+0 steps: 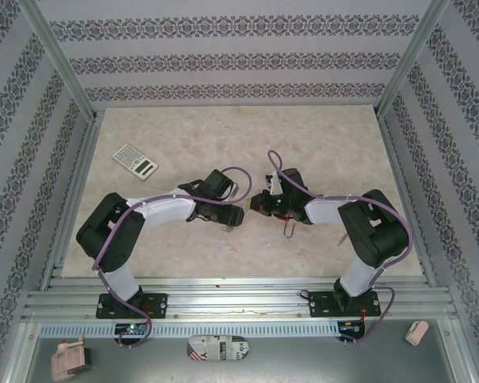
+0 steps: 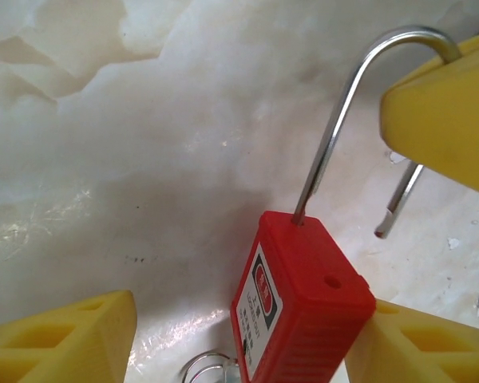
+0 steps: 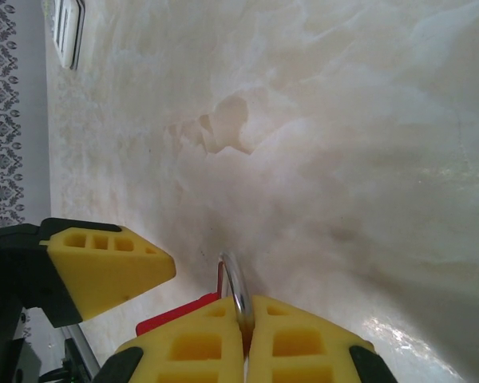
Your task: Unlock with the key
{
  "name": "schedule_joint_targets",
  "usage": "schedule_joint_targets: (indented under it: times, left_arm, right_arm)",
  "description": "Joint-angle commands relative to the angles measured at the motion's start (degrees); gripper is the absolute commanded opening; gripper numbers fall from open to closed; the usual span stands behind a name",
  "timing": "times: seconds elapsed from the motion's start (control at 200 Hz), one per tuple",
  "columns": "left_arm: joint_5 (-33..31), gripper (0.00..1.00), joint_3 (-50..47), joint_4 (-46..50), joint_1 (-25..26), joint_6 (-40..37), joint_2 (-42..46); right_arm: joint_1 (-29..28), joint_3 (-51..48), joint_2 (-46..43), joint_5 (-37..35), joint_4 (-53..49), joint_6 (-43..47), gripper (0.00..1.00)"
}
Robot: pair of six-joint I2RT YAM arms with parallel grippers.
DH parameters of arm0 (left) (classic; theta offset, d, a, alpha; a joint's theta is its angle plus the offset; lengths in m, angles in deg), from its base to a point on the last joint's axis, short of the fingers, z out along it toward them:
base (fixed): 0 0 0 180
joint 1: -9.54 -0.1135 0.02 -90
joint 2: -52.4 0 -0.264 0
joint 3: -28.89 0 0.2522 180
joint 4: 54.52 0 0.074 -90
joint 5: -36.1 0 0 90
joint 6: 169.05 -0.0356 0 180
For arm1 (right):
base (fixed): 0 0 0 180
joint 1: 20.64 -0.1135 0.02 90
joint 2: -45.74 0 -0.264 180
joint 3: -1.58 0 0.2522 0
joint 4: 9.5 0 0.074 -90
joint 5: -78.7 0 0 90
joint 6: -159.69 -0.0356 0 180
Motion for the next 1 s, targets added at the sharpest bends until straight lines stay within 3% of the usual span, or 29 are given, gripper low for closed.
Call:
schedule_joint_targets:
  times: [0.0, 0.175, 0.28, 0.425, 0.555, 0.994]
  left_arm:
    - [-3.43, 0.63, 0.61, 2.47, -1.25, -0.84, -1.26]
    - [-3.05, 0.64, 0.11, 1.16, -2.53, -0.59, 0.03]
    - [-2.19, 0.73, 0.18, 0.32, -2.65, -0.57, 0.32]
    - [-1.25, 0.80, -0.08, -0.52, -3.55, 0.05, 0.77]
    - [0.34, 0.86, -0.23, -1.89, -3.59, 1.87, 5.13]
    - [-3.86, 0.89, -0.84, -0.31, -4.52, 1.30, 17.99]
  right_arm:
    - [0.91, 1.03, -1.58, 0.52, -1.91, 0.72, 0.02]
    - [1.44, 1.30, -2.04, 1.15, -3.18, 1.64, 0.08]
    - [2.26, 1.28, -2.12, 1.71, -3.47, 1.92, 0.19]
    - [3.84, 1.39, -2.28, 3.57, -4.17, 2.88, 0.44]
    - [5.10, 1.47, -5.35, 3.46, -7.37, 5.60, 0.53]
    - [5.93, 4.14, -16.84, -4.29, -27.45, 16.54, 0.59]
